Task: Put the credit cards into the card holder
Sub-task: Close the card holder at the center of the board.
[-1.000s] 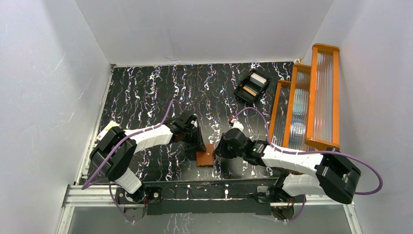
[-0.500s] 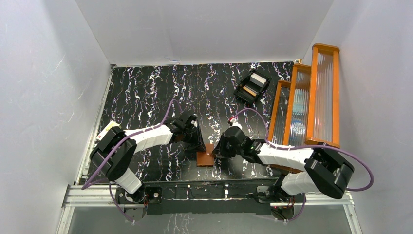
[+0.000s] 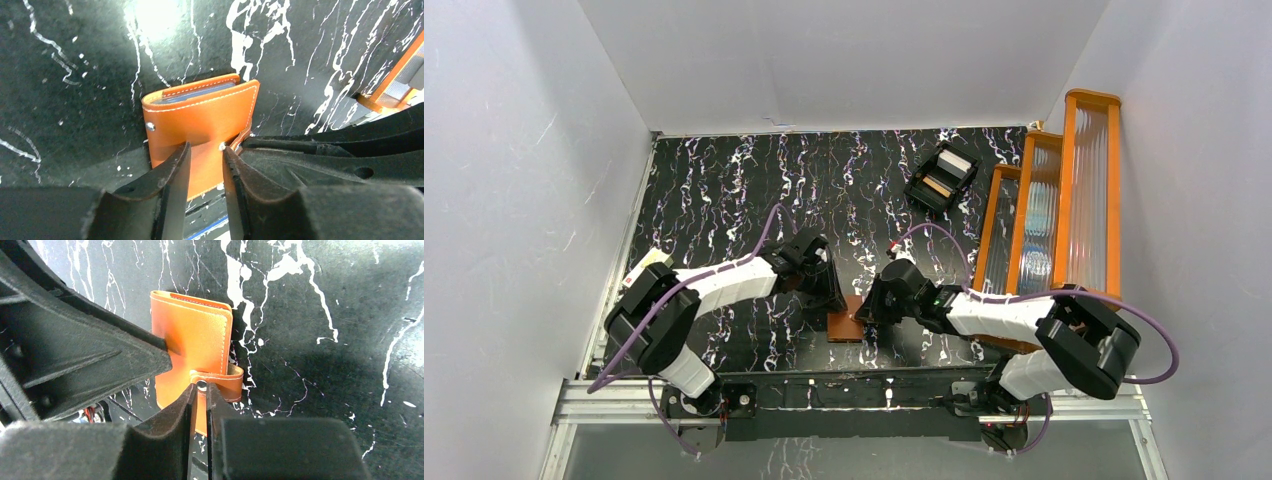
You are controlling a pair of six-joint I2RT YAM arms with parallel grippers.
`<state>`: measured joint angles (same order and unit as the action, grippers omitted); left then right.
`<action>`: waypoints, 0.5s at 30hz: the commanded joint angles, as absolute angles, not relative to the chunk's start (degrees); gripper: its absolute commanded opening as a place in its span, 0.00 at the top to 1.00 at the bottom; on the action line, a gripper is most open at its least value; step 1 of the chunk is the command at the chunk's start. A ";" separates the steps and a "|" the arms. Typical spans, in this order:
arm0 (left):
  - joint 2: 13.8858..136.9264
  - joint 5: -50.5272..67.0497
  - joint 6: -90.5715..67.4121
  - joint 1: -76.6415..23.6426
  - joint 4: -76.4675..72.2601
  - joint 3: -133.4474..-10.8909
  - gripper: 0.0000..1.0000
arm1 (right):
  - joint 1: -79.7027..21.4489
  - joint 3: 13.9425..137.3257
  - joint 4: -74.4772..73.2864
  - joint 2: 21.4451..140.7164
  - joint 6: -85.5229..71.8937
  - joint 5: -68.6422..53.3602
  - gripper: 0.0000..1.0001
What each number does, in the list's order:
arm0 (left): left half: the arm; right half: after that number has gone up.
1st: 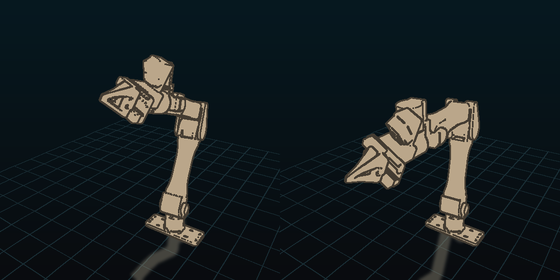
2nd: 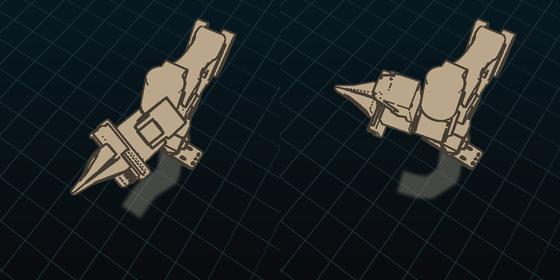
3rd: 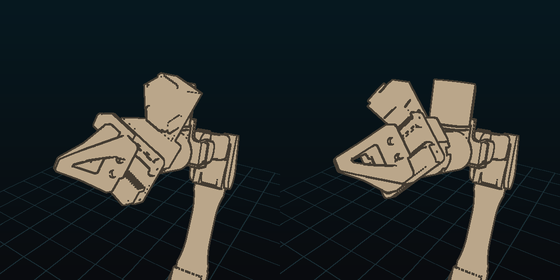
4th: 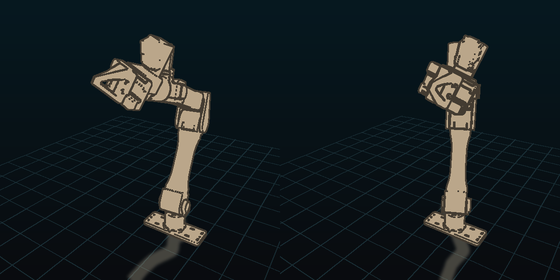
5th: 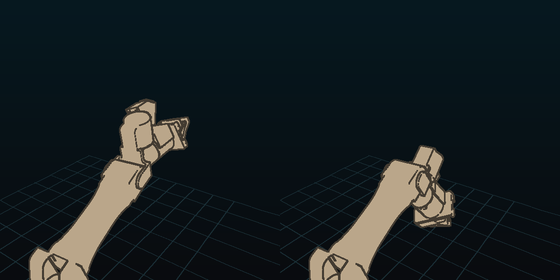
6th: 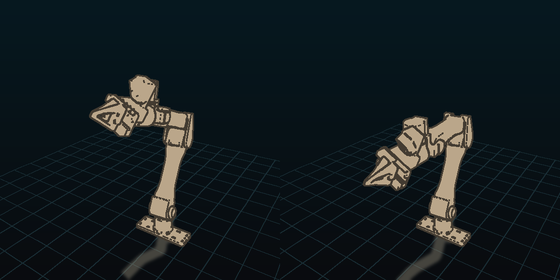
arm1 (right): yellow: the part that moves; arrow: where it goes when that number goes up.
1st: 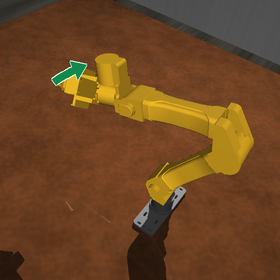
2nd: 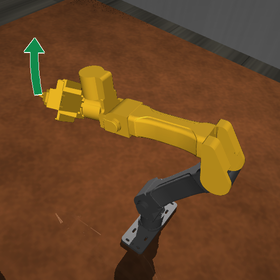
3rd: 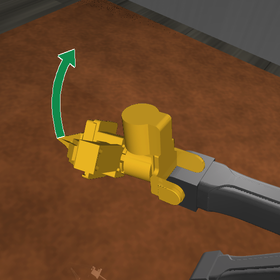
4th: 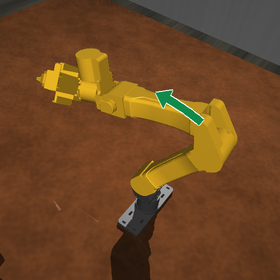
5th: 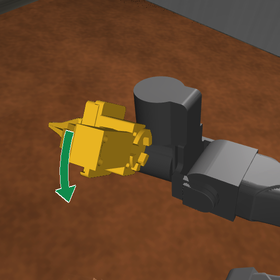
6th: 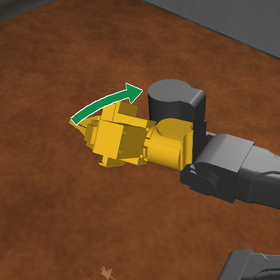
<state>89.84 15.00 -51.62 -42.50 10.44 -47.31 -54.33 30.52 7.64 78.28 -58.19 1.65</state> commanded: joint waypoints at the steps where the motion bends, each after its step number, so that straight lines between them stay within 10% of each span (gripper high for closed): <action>1: 85.50 13.09 -51.54 -42.78 17.34 -48.20 0.68 | -54.18 30.92 9.78 79.25 -58.59 0.93 0.81; 15: 86.69 10.20 -49.76 -42.80 17.87 -46.13 0.61 | -54.21 30.30 11.91 80.09 -59.90 -0.20 0.80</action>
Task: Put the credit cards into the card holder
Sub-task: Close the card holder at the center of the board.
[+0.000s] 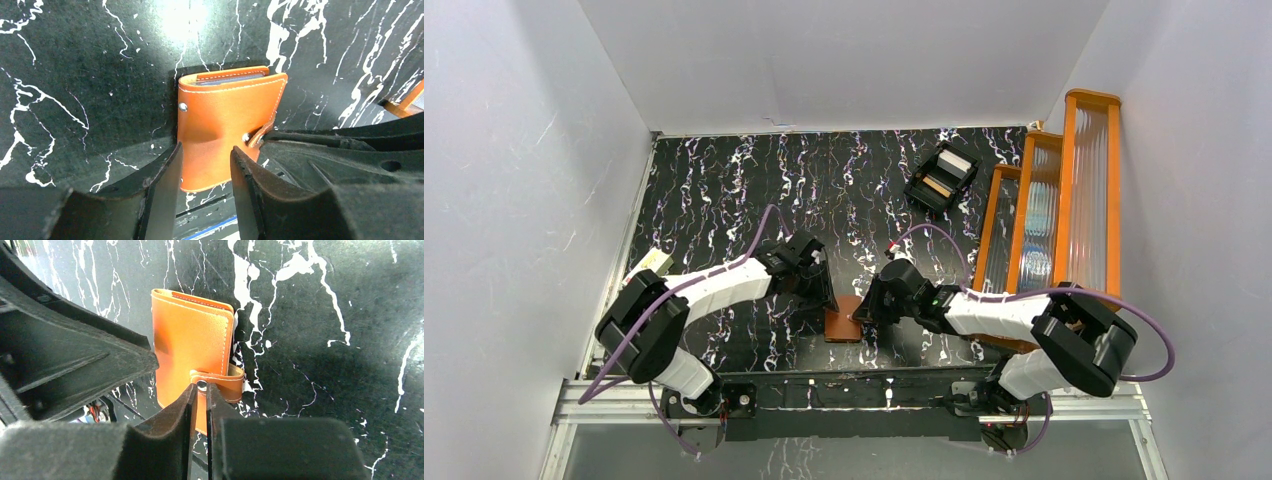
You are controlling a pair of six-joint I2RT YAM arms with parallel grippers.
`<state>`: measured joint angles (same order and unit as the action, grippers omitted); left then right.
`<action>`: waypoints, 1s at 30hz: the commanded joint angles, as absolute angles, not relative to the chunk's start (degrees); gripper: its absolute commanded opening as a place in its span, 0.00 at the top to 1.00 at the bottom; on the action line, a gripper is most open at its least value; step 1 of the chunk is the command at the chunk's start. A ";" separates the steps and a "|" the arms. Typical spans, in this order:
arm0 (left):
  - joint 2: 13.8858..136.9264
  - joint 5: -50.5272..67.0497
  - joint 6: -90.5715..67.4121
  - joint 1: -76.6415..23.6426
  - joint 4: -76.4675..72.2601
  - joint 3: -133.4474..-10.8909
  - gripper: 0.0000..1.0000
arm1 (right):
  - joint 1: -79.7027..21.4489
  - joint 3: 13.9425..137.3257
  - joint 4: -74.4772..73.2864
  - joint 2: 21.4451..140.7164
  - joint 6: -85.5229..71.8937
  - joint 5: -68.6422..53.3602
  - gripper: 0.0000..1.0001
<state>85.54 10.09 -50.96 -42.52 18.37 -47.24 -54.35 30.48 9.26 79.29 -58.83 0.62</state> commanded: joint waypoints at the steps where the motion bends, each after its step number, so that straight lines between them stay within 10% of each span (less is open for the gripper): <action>1: 86.93 10.35 -49.82 -42.80 17.31 -46.05 0.61 | -54.23 30.32 11.99 80.29 -59.90 -0.24 0.80; 30: 87.82 13.86 -51.04 -42.80 12.54 -42.78 0.67 | -54.22 33.52 9.68 84.73 -58.34 -1.51 0.81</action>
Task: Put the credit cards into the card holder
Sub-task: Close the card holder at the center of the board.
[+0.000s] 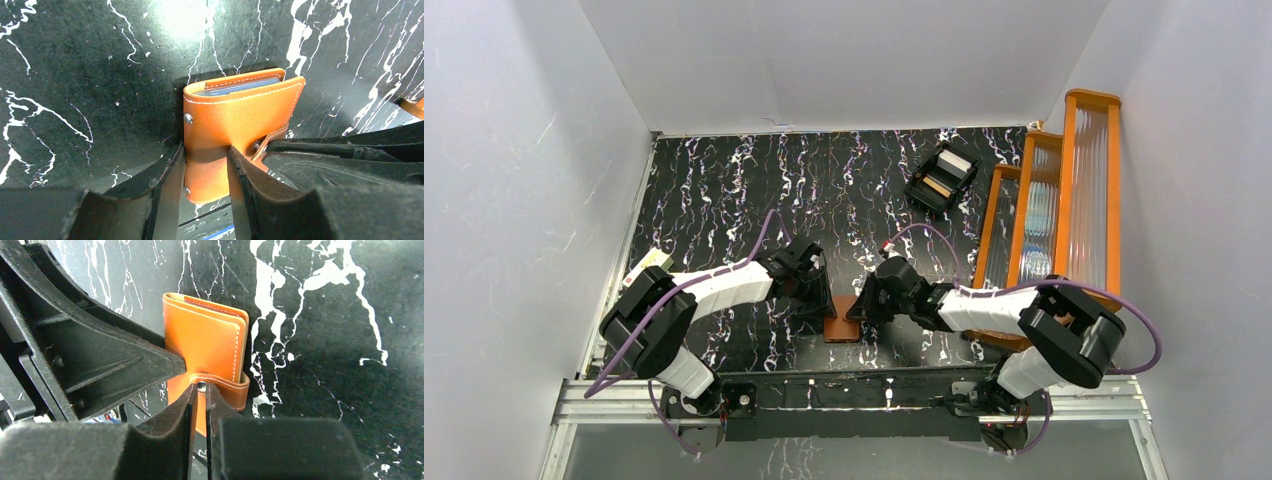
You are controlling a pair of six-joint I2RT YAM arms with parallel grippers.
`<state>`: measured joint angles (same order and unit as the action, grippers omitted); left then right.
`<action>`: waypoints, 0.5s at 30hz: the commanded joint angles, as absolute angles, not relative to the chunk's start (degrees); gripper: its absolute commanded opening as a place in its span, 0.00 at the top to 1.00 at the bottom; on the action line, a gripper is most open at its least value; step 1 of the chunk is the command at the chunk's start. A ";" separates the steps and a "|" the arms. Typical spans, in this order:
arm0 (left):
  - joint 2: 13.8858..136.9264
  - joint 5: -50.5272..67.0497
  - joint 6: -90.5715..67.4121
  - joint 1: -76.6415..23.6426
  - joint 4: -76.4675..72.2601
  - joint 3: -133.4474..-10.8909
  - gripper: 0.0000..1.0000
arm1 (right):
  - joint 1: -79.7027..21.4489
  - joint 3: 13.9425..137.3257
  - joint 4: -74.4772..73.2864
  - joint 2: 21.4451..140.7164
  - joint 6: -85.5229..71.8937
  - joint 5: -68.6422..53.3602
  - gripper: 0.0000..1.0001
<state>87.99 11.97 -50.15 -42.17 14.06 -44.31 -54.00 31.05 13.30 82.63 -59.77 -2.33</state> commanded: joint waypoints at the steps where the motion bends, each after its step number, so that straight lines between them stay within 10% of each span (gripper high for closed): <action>1: 87.85 13.95 -51.13 -42.76 12.42 -42.68 0.67 | -54.21 34.11 8.68 84.99 -58.19 -1.21 0.81; 15: 87.98 14.56 -51.49 -42.80 11.37 -42.19 0.67 | -54.59 41.41 -8.40 91.05 -54.94 2.38 0.82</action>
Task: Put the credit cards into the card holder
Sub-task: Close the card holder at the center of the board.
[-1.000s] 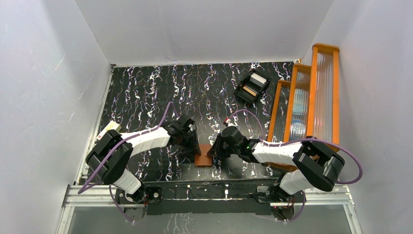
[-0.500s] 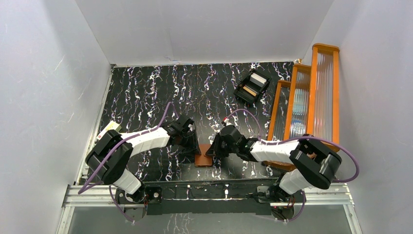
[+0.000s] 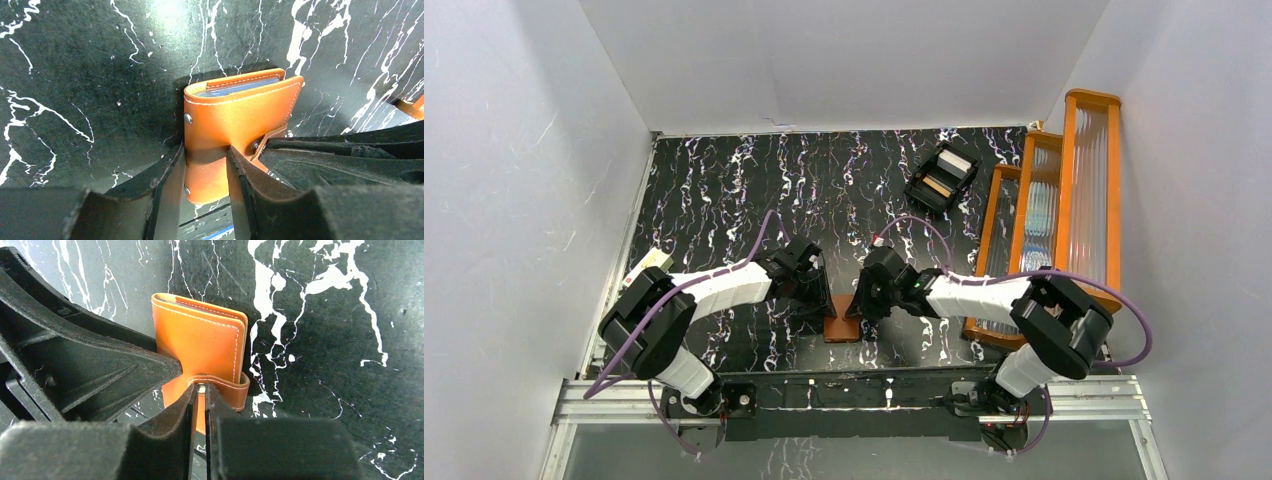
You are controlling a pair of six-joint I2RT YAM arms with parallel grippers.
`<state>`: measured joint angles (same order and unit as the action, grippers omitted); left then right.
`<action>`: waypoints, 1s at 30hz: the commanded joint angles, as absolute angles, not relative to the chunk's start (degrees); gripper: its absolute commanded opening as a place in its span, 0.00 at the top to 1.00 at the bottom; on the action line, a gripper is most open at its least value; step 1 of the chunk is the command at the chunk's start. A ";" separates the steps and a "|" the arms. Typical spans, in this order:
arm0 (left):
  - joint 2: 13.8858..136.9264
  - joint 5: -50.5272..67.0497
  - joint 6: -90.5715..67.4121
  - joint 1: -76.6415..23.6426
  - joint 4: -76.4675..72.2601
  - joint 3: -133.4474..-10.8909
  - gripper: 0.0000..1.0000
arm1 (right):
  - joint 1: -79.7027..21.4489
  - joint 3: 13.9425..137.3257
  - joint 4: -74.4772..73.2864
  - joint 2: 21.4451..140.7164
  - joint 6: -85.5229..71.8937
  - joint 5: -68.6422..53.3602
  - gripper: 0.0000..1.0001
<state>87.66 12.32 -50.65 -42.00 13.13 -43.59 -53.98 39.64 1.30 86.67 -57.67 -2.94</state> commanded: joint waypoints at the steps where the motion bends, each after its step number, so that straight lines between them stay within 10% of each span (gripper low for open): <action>1: 87.98 14.59 -51.50 -42.80 11.22 -42.05 0.67 | -54.80 42.11 -9.75 91.24 -54.71 3.21 0.82; 30: 85.23 15.08 -53.90 -42.78 10.25 -39.91 0.67 | -62.30 53.88 -26.62 106.02 -54.30 15.17 0.90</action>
<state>85.78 12.43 -52.31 -41.76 10.22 -40.97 -61.30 58.04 -23.20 96.88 -54.08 10.79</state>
